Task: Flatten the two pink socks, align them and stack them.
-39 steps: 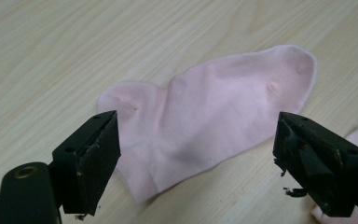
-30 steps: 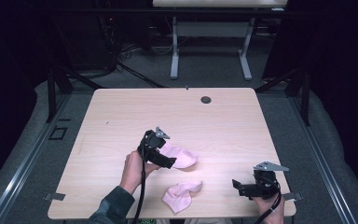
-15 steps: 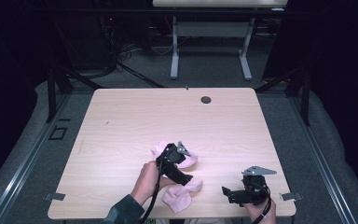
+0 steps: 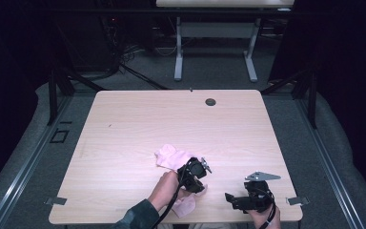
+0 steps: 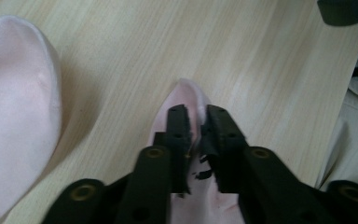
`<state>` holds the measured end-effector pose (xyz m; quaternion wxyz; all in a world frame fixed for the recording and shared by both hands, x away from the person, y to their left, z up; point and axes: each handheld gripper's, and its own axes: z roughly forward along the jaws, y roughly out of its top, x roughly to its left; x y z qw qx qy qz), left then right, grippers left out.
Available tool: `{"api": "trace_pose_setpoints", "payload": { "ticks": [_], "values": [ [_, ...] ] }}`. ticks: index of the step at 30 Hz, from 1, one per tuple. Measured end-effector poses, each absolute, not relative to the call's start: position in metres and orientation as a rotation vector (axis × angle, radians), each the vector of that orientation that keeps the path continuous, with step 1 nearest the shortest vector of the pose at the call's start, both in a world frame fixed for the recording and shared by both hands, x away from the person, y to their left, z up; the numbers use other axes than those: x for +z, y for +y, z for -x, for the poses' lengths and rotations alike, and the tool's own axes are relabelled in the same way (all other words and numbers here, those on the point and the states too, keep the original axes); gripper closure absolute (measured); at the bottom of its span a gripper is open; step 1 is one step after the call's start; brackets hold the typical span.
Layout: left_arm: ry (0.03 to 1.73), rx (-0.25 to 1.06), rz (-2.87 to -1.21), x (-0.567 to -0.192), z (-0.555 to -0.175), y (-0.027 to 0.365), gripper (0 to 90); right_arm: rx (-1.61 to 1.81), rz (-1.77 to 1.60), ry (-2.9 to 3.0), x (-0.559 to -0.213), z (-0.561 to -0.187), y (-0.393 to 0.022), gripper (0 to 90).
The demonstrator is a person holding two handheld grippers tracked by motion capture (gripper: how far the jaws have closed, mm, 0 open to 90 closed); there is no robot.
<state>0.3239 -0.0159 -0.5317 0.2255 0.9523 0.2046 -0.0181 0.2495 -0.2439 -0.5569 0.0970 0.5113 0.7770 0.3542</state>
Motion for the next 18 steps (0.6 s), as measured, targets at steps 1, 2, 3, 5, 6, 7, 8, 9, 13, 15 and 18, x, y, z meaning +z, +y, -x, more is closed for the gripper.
{"api": "trace_pose_setpoints", "payload": {
  "ticks": [1,2,3,5,6,7,8,9,13,15,18],
  "values": [
    [0.568,-0.043,-2.614,-0.531,-0.325,-0.015,87.4,1.066,-1.512,2.31,-0.557,-0.25,-0.242,10.6],
    [0.581,-0.027,-2.597,-0.528,-0.326,-0.014,87.7,1.072,-1.51,2.313,-0.556,-0.25,-0.241,11.6],
    [0.587,-0.011,-2.581,-0.526,-0.327,-0.013,87.9,1.081,-1.505,2.318,-0.556,-0.25,-0.238,12.6],
    [0.602,0.015,-2.54,-0.52,-0.329,-0.01,88.0,1.09,-1.501,2.331,-0.555,-0.25,-0.235,14.0],
    [0.614,0.028,-2.512,-0.516,-0.33,-0.008,88.0,1.098,-1.502,2.343,-0.554,-0.25,-0.233,14.4],
    [0.625,0.035,-2.478,-0.513,-0.33,-0.007,88.0,1.11,-1.492,2.352,-0.554,-0.251,-0.23,15.7],
    [0.631,0.036,-2.464,-0.51,-0.331,-0.005,88.1,1.113,-1.494,2.359,-0.553,-0.251,-0.227,16.9],
    [0.637,0.039,-2.445,-0.508,-0.332,-0.004,88.1,1.125,-1.483,2.363,-0.552,-0.252,-0.224,18.1],
    [0.651,0.045,-2.38,-0.501,-0.333,0.0,88.0,1.166,-1.436,2.405,-0.55,-0.255,-0.212,22.7],
    [0.654,0.054,-2.356,-0.497,-0.333,0.001,88.1,1.208,-1.432,2.44,-0.553,-0.26,-0.205,25.3],
    [0.655,0.065,-2.329,-0.491,-0.335,0.002,88.0,1.26,-1.423,2.468,-0.558,-0.266,-0.194,29.5]
  ]
}}
